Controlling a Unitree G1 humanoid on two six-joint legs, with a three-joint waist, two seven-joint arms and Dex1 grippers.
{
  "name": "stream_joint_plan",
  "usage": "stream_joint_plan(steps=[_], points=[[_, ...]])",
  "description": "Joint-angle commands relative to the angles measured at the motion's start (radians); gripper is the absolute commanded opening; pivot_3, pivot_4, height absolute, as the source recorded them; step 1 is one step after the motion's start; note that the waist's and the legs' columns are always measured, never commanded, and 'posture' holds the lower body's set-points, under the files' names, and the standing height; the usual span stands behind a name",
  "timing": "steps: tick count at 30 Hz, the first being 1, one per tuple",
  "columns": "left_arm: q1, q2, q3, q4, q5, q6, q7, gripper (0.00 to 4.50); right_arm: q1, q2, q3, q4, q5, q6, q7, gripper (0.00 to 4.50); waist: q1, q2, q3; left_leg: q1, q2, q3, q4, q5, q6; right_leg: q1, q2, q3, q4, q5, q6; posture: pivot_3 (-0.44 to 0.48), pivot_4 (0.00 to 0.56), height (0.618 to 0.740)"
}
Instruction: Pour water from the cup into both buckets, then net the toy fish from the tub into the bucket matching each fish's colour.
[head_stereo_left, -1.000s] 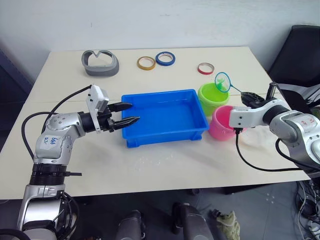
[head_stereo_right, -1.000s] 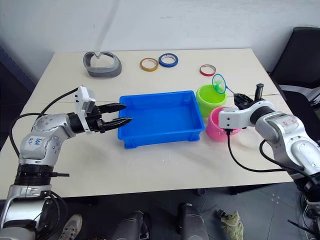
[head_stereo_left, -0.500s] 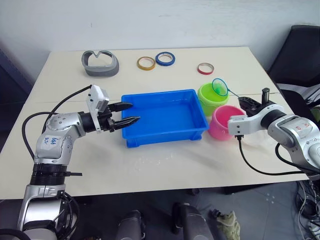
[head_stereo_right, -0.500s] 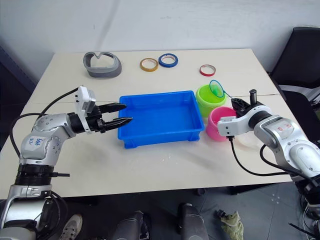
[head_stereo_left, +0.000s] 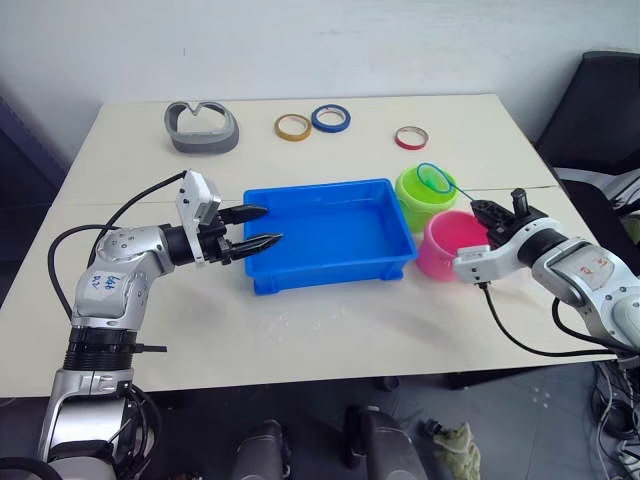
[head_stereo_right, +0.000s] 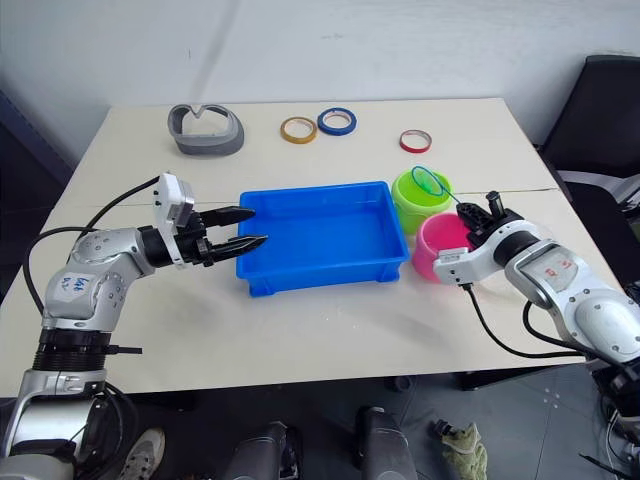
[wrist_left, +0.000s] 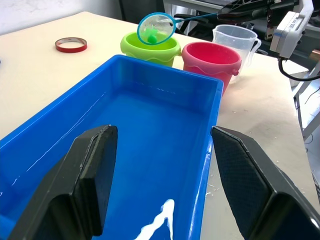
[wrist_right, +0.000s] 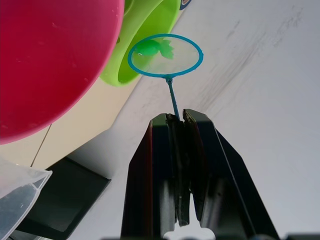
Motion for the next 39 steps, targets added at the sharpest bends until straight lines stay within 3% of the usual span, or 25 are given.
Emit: stream_joint_plan(steps=[1, 6, 9, 16, 23, 33, 39], points=[[-0.018, 0.003, 0.008, -0.027, 0.001, -0.016, 0.002, 3.28, 0.003, -0.020, -0.053, -0.026, -0.042, 0.002, -0.032, 0.00, 0.000, 0.000, 0.000, 0.000, 0.000, 0.000, 0.000, 0.000, 0.000, 0.000, 0.000, 0.000, 0.000, 0.000, 0.000, 0.000, 0.150, 0.713], [-0.021, 0.003, 0.007, -0.024, 0.001, -0.018, 0.000, 3.28, 0.016, -0.005, -0.056, -0.026, -0.073, 0.008, -0.055, 0.00, 0.000, 0.000, 0.000, 0.000, 0.000, 0.000, 0.001, 0.000, 0.000, 0.000, 0.000, 0.000, 0.001, 0.000, 0.000, 0.000, 0.150, 0.713], [-0.019, 0.007, 0.010, -0.031, -0.004, -0.013, -0.003, 3.28, 0.011, 0.044, -0.097, -0.042, 0.011, 0.045, -0.025, 0.00, -0.001, 0.000, 0.000, 0.000, 0.000, 0.000, 0.002, 0.000, 0.000, 0.000, 0.000, 0.000, 0.001, 0.000, 0.000, 0.000, 0.150, 0.713], [-0.015, 0.064, 0.026, -0.045, -0.023, 0.002, -0.068, 3.28, -0.024, 0.255, -0.286, -0.189, 0.507, 0.240, 0.254, 0.00, -0.002, 0.000, 0.000, 0.000, 0.001, -0.001, 0.004, 0.000, 0.000, 0.001, 0.007, 0.000, 0.002, 0.000, 0.000, 0.000, 0.150, 0.713], [0.025, 0.171, 0.046, -0.114, -0.065, 0.050, -0.159, 3.28, 0.005, 0.308, -0.380, -0.354, 0.941, 0.438, 0.501, 0.00, 0.001, 0.000, 0.000, 0.000, 0.001, -0.003, 0.004, -0.001, 0.002, 0.002, 0.006, 0.000, 0.002, 0.000, 0.000, 0.000, 0.150, 0.713], [0.120, 0.193, 0.060, -0.251, -0.049, 0.143, -0.036, 3.28, 0.011, 0.304, -0.329, -0.466, 1.399, 0.728, 0.699, 0.00, 0.005, 0.000, 0.000, 0.000, 0.000, -0.003, 0.005, -0.002, 0.003, 0.002, -0.001, 0.000, 0.003, 0.000, 0.000, 0.000, 0.150, 0.713], [0.202, 0.228, 0.076, -0.349, -0.074, 0.192, -0.035, 3.28, 0.028, 0.323, -0.189, -0.412, 1.406, 0.678, 0.743, 0.00, 0.005, 0.000, 0.000, 0.000, 0.001, -0.003, 0.005, -0.002, 0.003, 0.002, -0.001, 0.000, 0.003, 0.000, 0.000, 0.000, 0.150, 0.713]])
